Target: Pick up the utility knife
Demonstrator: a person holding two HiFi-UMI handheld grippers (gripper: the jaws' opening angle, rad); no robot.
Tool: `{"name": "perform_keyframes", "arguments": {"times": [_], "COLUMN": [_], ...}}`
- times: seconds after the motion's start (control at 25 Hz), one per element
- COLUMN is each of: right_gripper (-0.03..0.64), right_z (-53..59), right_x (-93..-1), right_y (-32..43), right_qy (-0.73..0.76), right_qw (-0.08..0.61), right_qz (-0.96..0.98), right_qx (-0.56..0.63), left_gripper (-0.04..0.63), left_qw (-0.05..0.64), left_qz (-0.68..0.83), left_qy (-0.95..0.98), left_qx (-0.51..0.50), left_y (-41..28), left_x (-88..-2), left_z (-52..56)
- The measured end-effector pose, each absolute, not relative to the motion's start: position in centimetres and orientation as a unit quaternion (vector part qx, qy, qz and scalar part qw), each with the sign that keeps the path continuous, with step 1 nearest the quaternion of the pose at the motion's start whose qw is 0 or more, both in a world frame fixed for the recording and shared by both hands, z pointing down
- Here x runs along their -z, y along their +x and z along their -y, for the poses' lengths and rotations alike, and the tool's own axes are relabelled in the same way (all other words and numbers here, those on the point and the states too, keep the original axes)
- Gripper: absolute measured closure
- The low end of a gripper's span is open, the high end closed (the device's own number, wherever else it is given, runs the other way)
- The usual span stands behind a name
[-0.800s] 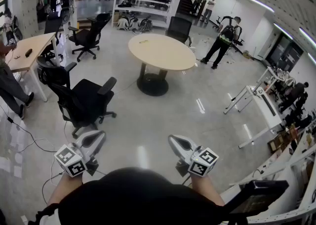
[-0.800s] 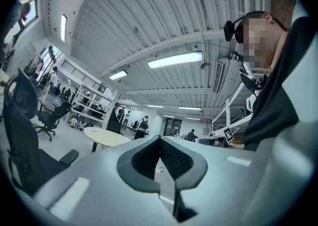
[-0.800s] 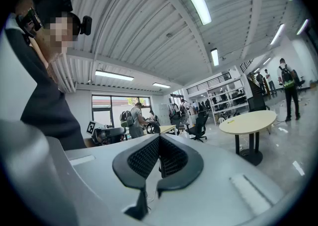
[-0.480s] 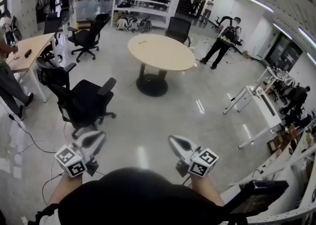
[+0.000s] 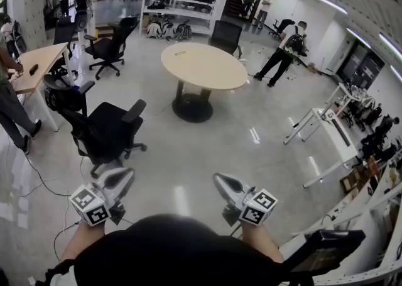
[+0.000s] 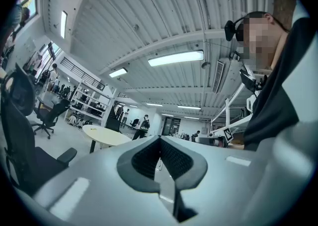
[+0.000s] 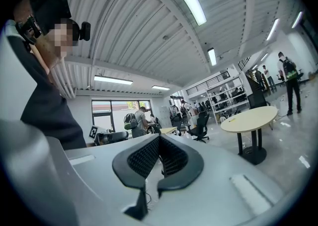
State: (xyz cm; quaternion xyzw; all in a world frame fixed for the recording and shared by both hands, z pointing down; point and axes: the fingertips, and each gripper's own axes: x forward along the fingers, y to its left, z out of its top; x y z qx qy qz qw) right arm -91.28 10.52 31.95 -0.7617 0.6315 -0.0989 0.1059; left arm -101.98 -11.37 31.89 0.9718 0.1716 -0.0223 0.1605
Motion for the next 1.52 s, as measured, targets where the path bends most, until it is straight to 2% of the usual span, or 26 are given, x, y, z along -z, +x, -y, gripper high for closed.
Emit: {"name": "perform_keyframes", "arguments": {"times": [0.44, 1.24, 1.52], "right_gripper": [0.603, 0.603, 0.603], "right_z": [-14.1, -31.9, -32.9], "right_x": [-32.0, -33.2, -34.0], "right_y": [-88.3, -79.5, -77.0], "right_qy": [-0.766, -0.803, -0.818], "right_qw": [0.12, 0.124, 0.129], "right_qz": [-0.624, -0.577, -0.552], "right_qx": [0.093, 0.088, 0.098], "left_gripper": [0.595, 0.595, 0.595], "left_qw": [0.15, 0.138, 0.147], "left_qz": [-0.19, -0.246, -0.268], "left_qy": [0.97, 0.959, 0.952], "left_qx": [0.016, -0.006, -0.016], "left_y": [-98.4, -88.0, -84.7], "left_x": [-31.7, -31.4, -32.5], "left_z": [7.8, -9.7, -10.2]}}
